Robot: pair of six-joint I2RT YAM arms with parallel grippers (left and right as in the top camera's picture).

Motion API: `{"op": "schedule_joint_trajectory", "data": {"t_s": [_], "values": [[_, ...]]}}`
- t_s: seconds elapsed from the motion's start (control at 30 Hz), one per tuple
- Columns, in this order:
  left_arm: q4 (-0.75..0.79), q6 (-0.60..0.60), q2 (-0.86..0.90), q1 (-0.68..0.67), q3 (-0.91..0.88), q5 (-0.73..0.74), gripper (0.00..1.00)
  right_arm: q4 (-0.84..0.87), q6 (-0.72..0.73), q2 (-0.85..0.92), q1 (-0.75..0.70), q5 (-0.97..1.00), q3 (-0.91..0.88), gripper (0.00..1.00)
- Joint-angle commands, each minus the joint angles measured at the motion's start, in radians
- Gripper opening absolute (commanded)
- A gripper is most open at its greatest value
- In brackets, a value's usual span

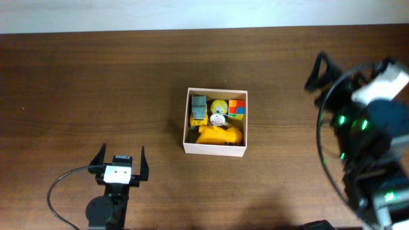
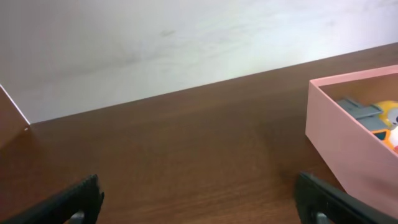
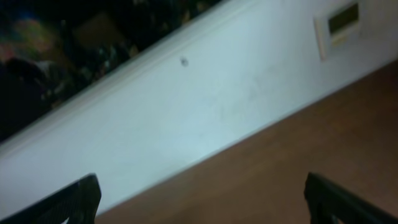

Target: Pack container

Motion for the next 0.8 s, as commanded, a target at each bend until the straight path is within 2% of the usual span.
{"op": "schedule_joint_trajectory", "data": {"t_s": [0.0,0.13,0.33,0.4,0.6,0.77], "values": [[-0.003,0.016,-0.01,0.002,-0.005,0.011,0.99,0.047,0.005,-0.126,-0.015,0.023,-0.202,0.99],[-0.003,0.016,-0.01,0.002,-0.005,0.011,0.99,0.077,-0.003,-0.285,-0.041,0.007,-0.428,0.99],[-0.003,0.016,-0.01,0.002,-0.005,0.011,0.99,0.189,-0.3,-0.526,-0.067,-0.14,-0.721,0.99],[-0.003,0.016,-0.01,0.002,-0.005,0.011,0.99,0.216,-0.35,-0.597,-0.067,-0.17,-0.796,0.99],[-0.003,0.016,-0.01,0.002,-0.005,0.011,0.99,0.225,-0.36,-0.782,-0.067,-0.214,-0.972,0.99],[-0.003,0.016,-0.01,0.002,-0.005,0.011,0.99,0.225,-0.364,-0.859,-0.067,-0.22,-1.042,0.99]]}}
